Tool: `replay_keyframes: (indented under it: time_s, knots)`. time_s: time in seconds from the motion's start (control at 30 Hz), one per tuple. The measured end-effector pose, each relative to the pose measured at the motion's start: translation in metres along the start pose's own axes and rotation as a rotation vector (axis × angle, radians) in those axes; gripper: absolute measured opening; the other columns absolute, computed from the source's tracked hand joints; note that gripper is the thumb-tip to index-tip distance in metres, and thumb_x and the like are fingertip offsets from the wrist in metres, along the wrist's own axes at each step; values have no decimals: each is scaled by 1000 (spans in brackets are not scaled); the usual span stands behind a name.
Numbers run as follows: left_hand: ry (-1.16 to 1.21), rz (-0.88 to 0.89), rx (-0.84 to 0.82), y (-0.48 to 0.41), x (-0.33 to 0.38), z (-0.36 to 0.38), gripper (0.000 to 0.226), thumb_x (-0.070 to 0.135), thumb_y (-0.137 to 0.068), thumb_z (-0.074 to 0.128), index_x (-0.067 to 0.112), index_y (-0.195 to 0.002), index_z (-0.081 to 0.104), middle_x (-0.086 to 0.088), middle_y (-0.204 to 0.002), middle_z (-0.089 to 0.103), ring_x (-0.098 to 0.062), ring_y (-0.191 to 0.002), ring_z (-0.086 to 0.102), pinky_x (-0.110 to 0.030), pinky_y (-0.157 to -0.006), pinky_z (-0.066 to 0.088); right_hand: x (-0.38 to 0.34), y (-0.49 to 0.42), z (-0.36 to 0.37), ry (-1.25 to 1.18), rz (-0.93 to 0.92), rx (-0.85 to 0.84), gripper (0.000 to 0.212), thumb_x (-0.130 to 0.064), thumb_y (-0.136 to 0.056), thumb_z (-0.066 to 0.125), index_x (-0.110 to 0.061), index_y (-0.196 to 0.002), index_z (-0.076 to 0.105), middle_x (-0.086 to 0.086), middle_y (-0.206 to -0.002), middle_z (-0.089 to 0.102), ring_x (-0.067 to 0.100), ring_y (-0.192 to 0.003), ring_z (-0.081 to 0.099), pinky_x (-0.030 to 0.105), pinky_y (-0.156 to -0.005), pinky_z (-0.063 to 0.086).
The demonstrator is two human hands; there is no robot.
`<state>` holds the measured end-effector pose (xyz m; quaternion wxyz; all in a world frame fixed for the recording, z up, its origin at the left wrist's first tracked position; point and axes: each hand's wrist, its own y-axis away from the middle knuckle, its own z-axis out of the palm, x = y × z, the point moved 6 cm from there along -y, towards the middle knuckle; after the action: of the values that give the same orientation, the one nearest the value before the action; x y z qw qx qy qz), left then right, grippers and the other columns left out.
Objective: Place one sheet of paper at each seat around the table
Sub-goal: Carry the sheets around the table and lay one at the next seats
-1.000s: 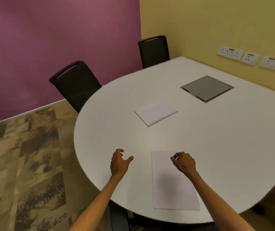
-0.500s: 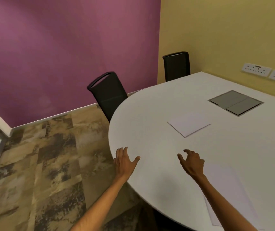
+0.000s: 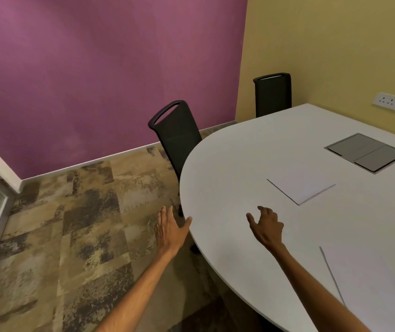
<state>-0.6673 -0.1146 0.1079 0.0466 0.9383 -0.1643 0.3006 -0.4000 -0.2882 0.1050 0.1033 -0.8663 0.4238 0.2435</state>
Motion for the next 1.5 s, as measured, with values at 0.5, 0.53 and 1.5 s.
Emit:
replay_keyframes:
  time_s: [0.5,0.53,1.5]
  knots:
    - [-39,58,-60,-226,-7,6,90,66,-88,49,10,-155,22,-11,-163,20,-26,-151,18,-43,-120,22,-92,-163,70,-79,91,12,59,-49,-97,44,-13,-144,42,6,-143,47,24,-136,38,48,-107,32]
    - [-36,71,-64,-243,-1,8,90,65,-88,49,10,-155,23,-11,-163,21,-26,-151,19,-43,-121,22,-96,-176,72,-80,98,19,59,-49,-97,44,-13,-144,42,5,-143,47,24,-136,38,48,-107,32]
    - [87,631,-690,-454,236,235,41,44,-99,44,17,-128,57,-5,-124,64,-24,-115,60,-40,-98,48,19,-261,40,-156,978,431,52,-42,-103,31,-10,-143,41,9,-148,45,29,-136,38,50,-107,31]
